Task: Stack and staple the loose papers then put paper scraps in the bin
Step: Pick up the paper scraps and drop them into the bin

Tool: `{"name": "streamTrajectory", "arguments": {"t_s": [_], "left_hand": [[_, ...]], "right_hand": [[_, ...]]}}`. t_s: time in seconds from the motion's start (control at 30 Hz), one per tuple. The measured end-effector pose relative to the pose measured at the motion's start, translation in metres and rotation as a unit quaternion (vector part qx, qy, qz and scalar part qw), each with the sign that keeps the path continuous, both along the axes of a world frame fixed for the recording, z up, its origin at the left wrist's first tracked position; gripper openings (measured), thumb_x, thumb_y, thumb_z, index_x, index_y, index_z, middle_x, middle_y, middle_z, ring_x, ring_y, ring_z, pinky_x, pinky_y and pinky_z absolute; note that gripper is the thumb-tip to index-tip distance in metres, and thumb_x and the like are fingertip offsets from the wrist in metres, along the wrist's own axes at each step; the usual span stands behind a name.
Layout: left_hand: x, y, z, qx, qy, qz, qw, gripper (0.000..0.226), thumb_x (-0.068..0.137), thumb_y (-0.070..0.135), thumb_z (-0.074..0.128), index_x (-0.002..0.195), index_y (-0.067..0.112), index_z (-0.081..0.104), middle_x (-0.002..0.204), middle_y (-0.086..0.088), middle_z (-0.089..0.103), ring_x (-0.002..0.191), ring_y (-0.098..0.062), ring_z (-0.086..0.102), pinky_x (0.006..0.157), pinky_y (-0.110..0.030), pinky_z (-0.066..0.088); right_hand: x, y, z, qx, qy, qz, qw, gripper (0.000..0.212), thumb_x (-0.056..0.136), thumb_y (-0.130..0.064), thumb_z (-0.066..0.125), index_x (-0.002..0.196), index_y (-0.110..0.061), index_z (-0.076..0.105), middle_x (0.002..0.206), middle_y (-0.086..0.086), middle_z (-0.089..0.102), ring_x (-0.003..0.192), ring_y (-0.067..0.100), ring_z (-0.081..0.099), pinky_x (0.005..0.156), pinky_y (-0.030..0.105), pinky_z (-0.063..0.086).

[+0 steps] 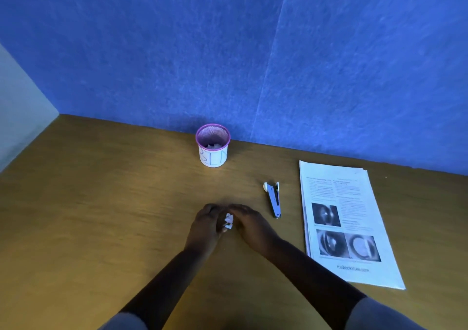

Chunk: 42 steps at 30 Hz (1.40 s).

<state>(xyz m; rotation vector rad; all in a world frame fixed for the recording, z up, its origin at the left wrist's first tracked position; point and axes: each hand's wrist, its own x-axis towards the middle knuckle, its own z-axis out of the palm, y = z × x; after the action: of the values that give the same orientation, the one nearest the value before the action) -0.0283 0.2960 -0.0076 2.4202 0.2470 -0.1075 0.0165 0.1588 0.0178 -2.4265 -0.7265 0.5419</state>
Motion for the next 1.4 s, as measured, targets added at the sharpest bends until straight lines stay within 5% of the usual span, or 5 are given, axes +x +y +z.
{"name": "streamTrajectory", "arguments": {"t_s": [0.27,0.63,1.07,1.2,1.4], "left_hand": [[0.0,-0.001,0.007,0.037,0.035,0.012,0.999,0.047,0.082,0.017,0.063,0.127,0.015,0.05,0.126,-0.002,0.05,0.113,-0.017,0.053,0.091,-0.024,0.041],[0.008,-0.015,0.016,0.07,0.051,0.018,0.996,0.018,0.089,0.013,0.049,0.104,0.011,0.058,0.11,-0.007,0.054,0.096,-0.022,0.058,0.074,-0.025,0.042],[0.015,-0.013,0.02,0.042,0.092,0.017,0.995,0.025,0.089,0.024,0.055,0.102,0.006,0.066,0.107,-0.015,0.062,0.099,-0.029,0.06,0.077,-0.033,0.045],[0.027,-0.009,0.035,-0.035,0.041,0.059,0.997,0.018,0.086,0.018,0.058,0.086,0.001,0.066,0.088,-0.013,0.067,0.078,-0.021,0.063,0.053,-0.014,0.04],[0.065,0.004,0.074,-0.078,-0.109,0.136,0.982,0.023,0.083,0.0,0.052,0.093,0.008,0.071,0.094,-0.013,0.073,0.089,-0.027,0.066,0.068,-0.022,0.036]], "right_hand": [[-0.004,0.003,-0.004,-0.071,-0.004,-0.067,0.995,0.04,0.085,-0.02,0.061,0.124,-0.02,0.056,0.124,0.005,0.05,0.108,0.022,0.056,0.091,0.032,0.049],[-0.006,0.021,-0.003,-0.087,-0.04,-0.068,0.993,0.019,0.093,-0.018,0.049,0.106,-0.015,0.063,0.109,0.004,0.058,0.095,0.017,0.058,0.07,0.024,0.041],[0.003,0.011,-0.007,-0.001,0.07,-0.162,0.984,0.014,0.082,-0.023,0.067,0.094,-0.016,0.069,0.099,0.002,0.071,0.092,0.016,0.064,0.079,0.032,0.051],[0.019,0.016,0.003,0.046,0.056,-0.193,0.979,0.014,0.082,-0.022,0.068,0.089,-0.01,0.068,0.092,0.005,0.072,0.081,0.013,0.063,0.072,0.026,0.047],[0.074,0.043,0.055,0.077,-0.006,-0.193,0.978,0.012,0.081,-0.018,0.067,0.07,-0.016,0.063,0.083,0.009,0.068,0.077,0.016,0.059,0.066,0.025,0.041]]}}
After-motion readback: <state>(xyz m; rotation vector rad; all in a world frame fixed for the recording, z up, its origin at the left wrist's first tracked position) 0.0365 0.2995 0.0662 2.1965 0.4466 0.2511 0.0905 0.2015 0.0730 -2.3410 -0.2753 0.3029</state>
